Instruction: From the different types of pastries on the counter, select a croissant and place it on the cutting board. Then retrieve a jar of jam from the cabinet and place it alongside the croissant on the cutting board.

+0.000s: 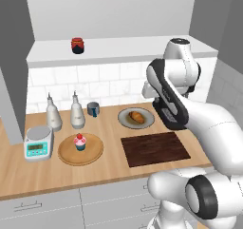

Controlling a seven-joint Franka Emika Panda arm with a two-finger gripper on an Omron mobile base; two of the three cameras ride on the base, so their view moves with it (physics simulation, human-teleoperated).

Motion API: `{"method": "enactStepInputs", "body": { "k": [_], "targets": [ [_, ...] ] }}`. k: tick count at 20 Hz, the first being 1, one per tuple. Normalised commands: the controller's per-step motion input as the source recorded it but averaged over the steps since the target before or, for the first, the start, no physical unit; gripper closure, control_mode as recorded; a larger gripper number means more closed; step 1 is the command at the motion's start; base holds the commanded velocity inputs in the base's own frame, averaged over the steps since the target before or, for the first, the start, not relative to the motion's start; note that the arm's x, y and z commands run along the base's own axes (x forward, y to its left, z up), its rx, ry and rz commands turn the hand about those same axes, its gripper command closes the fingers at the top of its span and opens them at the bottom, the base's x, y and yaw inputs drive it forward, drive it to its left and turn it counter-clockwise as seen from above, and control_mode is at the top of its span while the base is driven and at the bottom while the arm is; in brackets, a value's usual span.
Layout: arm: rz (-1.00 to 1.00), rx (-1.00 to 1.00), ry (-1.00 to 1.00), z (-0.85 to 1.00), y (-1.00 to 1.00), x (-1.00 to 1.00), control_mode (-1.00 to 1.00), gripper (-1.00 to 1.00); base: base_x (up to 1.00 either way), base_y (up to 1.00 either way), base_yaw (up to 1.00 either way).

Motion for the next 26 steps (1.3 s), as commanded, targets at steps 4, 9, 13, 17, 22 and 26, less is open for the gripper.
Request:
{"method": "enactStepInputs", "body": {
  "k": [4, 9, 13, 17, 22, 26],
  "targets": [
    [0.0, -0.03, 0.0, -0.4, 0.0, 0.0, -1.0, -1.0, 0.0, 0.0, 0.0],
    [0.0, -0.07, 0.0, -0.68, 0.0, 0.0, -1.0, -1.0, 0.0, 0.0, 0.0],
    [0.0, -0.01, -0.01, -0.4, 0.0, 0.17, -1.0, -1.0, 0.0, 0.0, 0.0],
    [0.0, 0.0, 0.0, -0.25, 0.0, 0.38, -1.0, -1.0, 0.0, 0.0, 0.0],
    [0.0, 0.0, 0.0, -0.33, 0.0, 0.38, -1.0, -1.0, 0.0, 0.0, 0.0],
    [0.0, 0.0, 0.0, -0.36, 0.0, 0.26, -1.0, -1.0, 0.0, 0.0, 0.0]
  ]
}}
